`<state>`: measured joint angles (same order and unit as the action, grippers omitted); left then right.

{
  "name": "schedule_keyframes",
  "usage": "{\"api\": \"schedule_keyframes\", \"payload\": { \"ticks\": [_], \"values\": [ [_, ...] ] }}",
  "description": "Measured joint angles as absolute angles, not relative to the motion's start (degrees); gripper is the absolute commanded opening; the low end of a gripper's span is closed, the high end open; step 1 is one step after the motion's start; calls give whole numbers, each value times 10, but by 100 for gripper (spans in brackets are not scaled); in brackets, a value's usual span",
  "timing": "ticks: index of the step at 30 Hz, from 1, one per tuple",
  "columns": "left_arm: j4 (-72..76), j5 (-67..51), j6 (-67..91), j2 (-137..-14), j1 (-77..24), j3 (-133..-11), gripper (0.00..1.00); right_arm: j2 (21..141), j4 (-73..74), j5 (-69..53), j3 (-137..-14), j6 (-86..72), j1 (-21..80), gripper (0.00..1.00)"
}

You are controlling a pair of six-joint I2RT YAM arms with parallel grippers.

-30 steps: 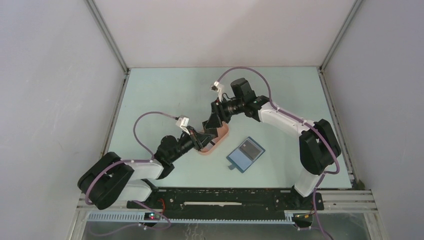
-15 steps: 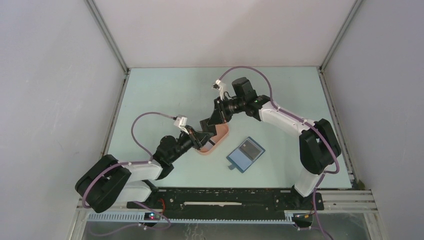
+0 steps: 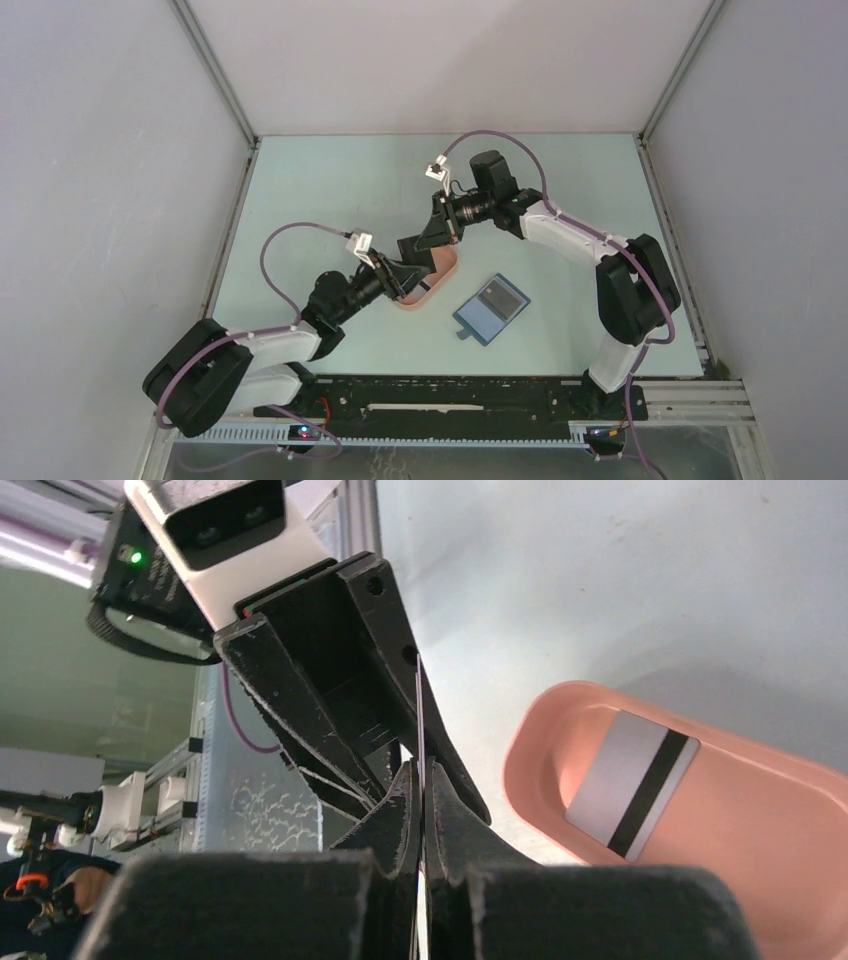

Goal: Put the credit cards into the card holder
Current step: Place the credit card in the storage box.

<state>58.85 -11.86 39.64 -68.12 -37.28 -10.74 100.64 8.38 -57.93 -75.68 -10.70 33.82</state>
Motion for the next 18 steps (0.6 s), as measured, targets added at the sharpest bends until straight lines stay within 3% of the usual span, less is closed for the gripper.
{"api": "schedule_keyframes", "payload": {
  "ticks": [8, 9, 13, 18],
  "values": [
    [592, -202, 396, -642, -336, -107, 37, 1007, 48, -660, -757, -108, 335, 1],
    [592, -213, 396, -638, -332, -107, 33, 1007, 44, -670, -757, -108, 335, 1],
    [594, -247, 399, -634, -325, -107, 1, 1009, 37, -695, -757, -106, 335, 3],
    [597, -263, 405, -634, -322, -107, 0, 1012, 38, -706, -757, -98, 335, 35]
  ]
}}
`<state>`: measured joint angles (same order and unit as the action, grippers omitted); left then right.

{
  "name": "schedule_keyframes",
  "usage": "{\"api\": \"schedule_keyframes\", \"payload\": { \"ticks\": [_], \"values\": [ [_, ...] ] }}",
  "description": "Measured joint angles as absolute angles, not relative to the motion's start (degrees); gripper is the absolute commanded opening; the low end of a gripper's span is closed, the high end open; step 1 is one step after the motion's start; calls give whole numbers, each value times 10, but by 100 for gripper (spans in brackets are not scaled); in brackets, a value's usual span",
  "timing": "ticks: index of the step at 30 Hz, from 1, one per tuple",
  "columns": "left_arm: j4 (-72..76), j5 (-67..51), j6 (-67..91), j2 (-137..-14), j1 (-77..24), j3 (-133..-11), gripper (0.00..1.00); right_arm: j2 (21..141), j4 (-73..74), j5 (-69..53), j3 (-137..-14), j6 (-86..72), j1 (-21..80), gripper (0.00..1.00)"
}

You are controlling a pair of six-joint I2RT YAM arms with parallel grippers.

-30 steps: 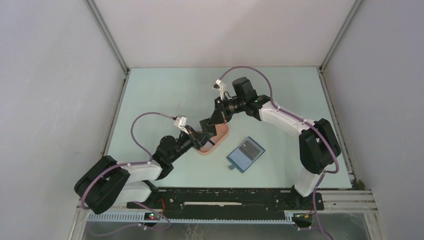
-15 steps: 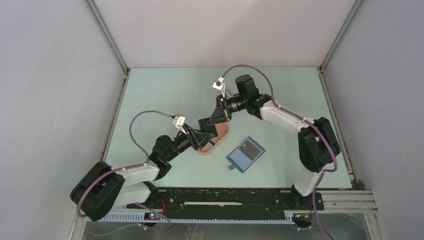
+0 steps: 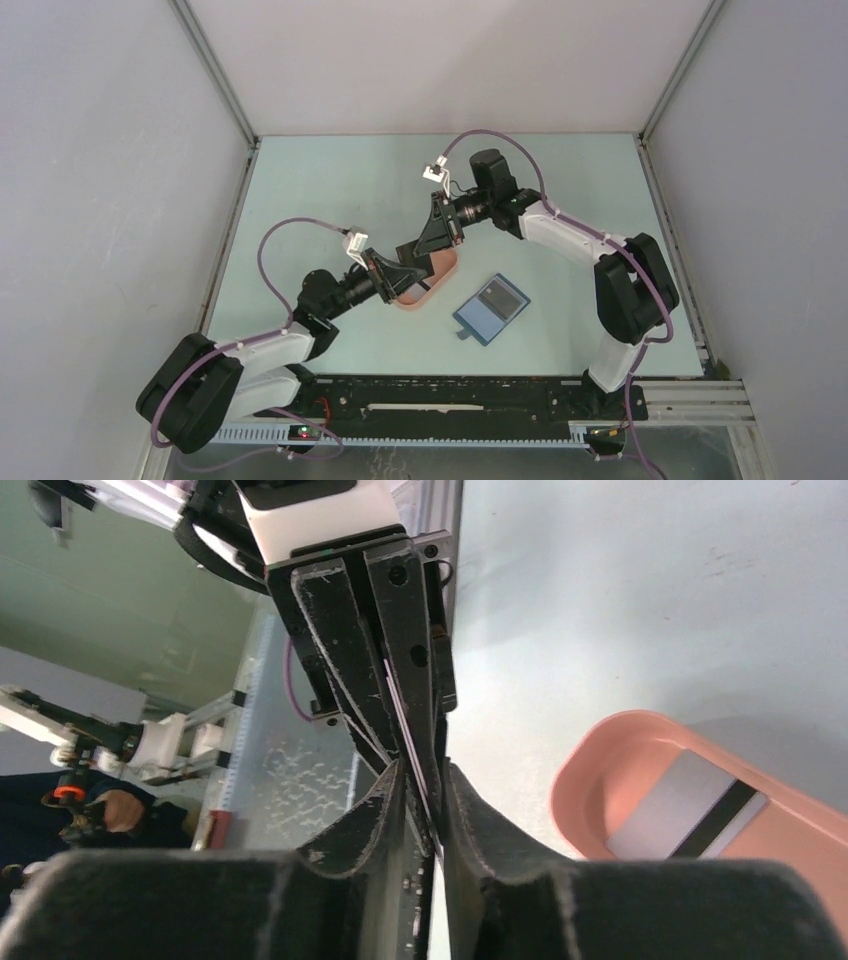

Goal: Put the credit cards into the card holder
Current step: Place the credit card in the storage box.

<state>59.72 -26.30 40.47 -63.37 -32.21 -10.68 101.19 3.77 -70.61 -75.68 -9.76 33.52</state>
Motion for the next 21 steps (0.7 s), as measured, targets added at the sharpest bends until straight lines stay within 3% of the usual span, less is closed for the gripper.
{"api": "schedule_keyframes", "payload": {
  "ticks": [2, 6, 12, 14, 19, 21],
  "values": [
    [588, -258, 403, -633, -321, -107, 0, 1012, 44, -690, -757, -95, 336, 45],
    [555, -230, 398, -624, -324, -107, 0, 1011, 56, -649, -757, -95, 340, 55],
    [521, -187, 389, -615, -343, -107, 0, 1002, 65, -589, -757, -98, 359, 53],
    [516, -179, 389, -615, -346, -107, 0, 999, 66, -572, -757, -99, 369, 47],
    [514, -166, 389, -615, -353, -107, 0, 999, 75, -536, -757, -100, 375, 15],
    [509, -161, 390, -615, -353, -107, 0, 999, 78, -536, -757, -100, 375, 6]
  ]
}}
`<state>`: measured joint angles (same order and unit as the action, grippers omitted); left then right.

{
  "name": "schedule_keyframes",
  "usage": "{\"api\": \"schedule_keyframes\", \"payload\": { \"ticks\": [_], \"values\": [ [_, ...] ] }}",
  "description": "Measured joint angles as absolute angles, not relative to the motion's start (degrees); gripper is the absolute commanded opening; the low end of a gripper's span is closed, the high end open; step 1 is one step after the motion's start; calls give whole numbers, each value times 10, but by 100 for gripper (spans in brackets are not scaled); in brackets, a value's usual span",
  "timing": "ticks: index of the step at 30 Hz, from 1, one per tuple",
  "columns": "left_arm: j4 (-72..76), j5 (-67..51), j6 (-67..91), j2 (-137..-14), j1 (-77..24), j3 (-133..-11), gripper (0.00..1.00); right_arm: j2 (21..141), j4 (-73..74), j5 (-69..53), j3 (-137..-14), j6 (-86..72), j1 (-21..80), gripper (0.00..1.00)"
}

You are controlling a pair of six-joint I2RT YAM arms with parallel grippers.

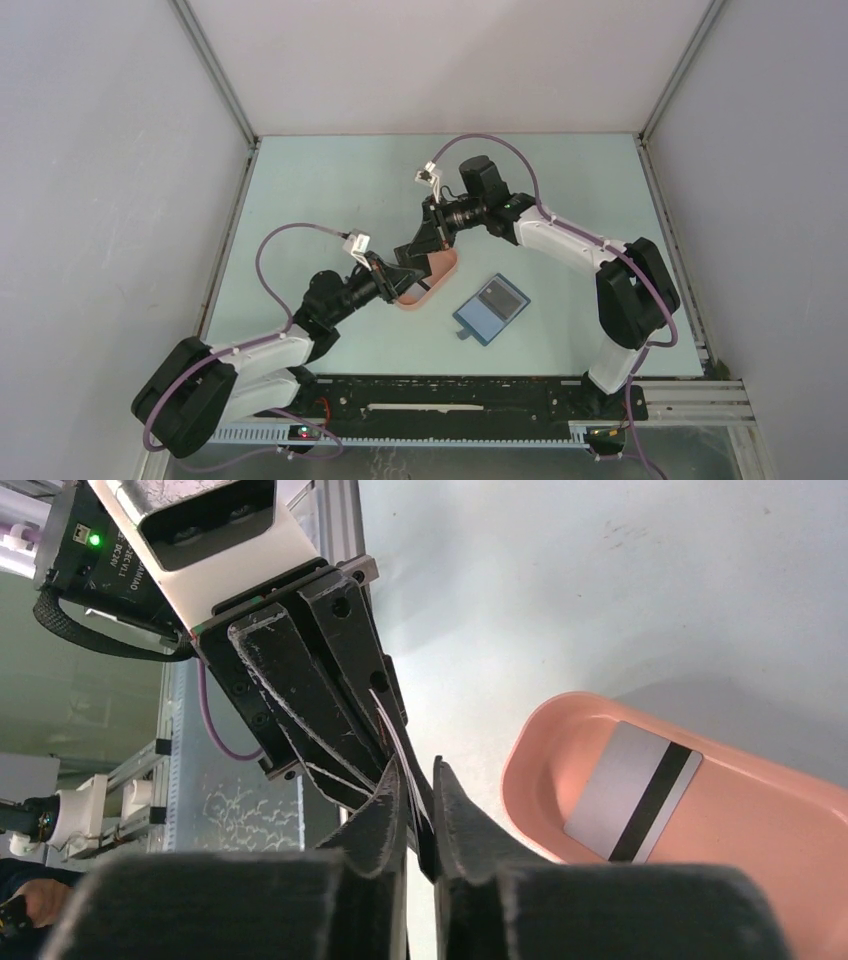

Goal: Put the credit cards into the card holder
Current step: Place the credit card in the storage box.

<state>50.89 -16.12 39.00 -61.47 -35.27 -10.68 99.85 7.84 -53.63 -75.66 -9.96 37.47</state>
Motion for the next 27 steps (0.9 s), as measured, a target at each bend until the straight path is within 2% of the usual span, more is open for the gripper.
{"api": "schedule_keyframes", "payload": {
  "ticks": [2, 5, 7, 8, 11, 20, 24, 26, 27],
  "values": [
    [506, -162, 392, -612, -353, -107, 2, 999, 79, -541, -757, -93, 374, 2],
    [501, -167, 398, -604, -353, -107, 32, 999, 76, -555, -757, -87, 372, 2],
    [498, -170, 397, -601, -353, -107, 43, 999, 75, -568, -757, -88, 371, 2],
    [496, -171, 396, -599, -353, -107, 47, 999, 74, -575, -757, -89, 371, 2],
    [495, -184, 390, -591, -349, -107, 49, 999, 74, -605, -757, -91, 367, 2],
    [496, -265, 385, -554, -327, -107, 43, 999, 63, -730, -757, -61, 365, 2],
    [510, -294, 387, -557, -326, -107, 19, 999, 63, -743, -757, -51, 369, 3],
    [526, -308, 391, -565, -326, -107, 2, 999, 63, -743, -757, -48, 370, 5],
    [537, -315, 392, -571, -326, -107, 0, 999, 63, -742, -757, -47, 370, 7]
  ]
}}
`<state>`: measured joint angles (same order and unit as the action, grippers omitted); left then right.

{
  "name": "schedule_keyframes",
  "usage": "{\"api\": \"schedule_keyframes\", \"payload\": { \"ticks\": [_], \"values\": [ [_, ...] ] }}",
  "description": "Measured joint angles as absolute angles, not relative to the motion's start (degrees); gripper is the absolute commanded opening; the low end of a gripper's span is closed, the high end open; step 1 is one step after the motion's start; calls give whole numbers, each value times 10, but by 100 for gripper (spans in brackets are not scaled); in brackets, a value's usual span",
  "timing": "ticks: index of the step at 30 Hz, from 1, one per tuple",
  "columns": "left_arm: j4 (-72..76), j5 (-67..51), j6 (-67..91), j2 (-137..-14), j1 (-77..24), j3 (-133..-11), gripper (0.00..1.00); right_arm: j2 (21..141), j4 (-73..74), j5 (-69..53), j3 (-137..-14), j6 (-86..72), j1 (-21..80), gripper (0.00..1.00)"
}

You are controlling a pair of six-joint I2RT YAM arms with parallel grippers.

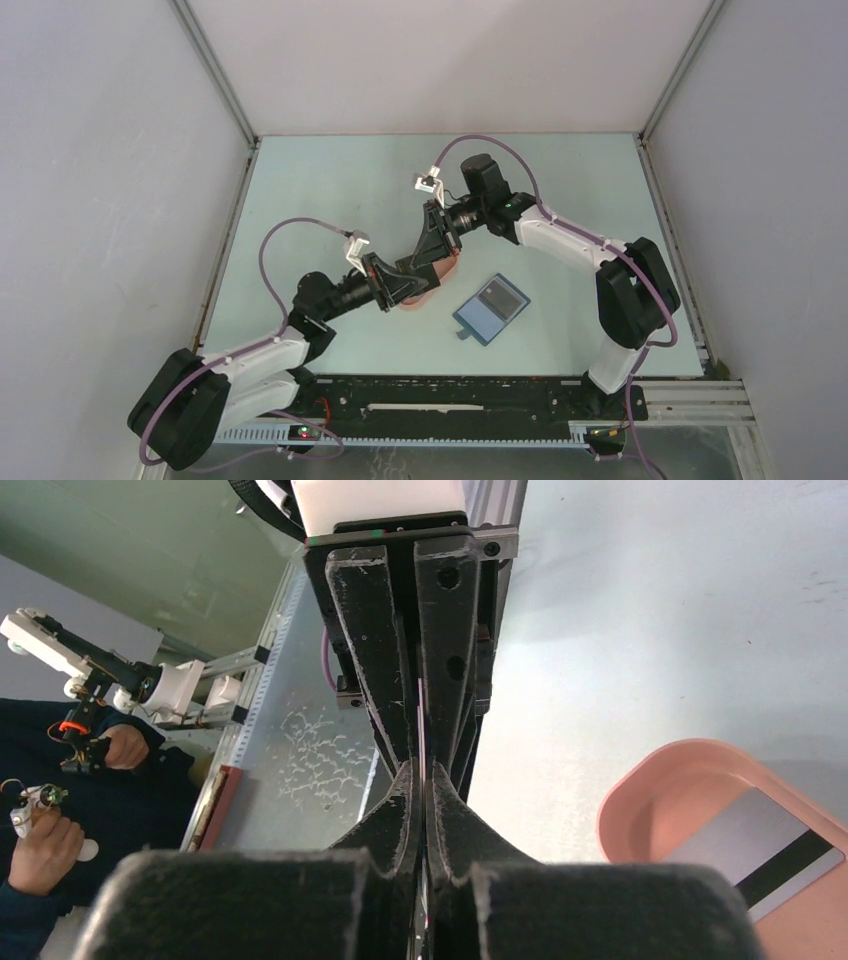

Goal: Put the credit cards into the card holder
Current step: Place the credit card in the storage box.

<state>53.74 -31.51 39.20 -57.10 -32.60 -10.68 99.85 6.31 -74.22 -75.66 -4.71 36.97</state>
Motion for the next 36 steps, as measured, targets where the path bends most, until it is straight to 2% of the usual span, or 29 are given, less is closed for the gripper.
{"api": "schedule_keyframes", "payload": {
  "ticks": [1, 4, 6, 9, 14, 21, 30, 36],
  "values": [
    [545, -319, 396, -576, -326, -107, 0, 999, 63, -741, -757, -46, 369, 12],
    [567, -323, 401, -594, -325, -107, 0, 999, 64, -737, -757, -47, 368, 37],
    [569, -321, 404, -607, -324, -107, 0, 999, 65, -730, -757, -50, 369, 51],
    [568, -313, 408, -618, -323, -107, 0, 998, 69, -714, -757, -53, 365, 57],
    [569, -296, 416, -622, -317, -103, 0, 988, 86, -683, -757, -48, 346, 54],
    [569, -287, 421, -623, -317, -102, 0, 983, 100, -664, -757, -43, 328, 41],
    [571, -287, 422, -624, -312, -102, 0, 983, 106, -667, -757, -38, 327, 1],
    [581, -288, 431, -634, -309, -102, 4, 983, 106, -666, -757, -31, 326, 0]
  ]
}}
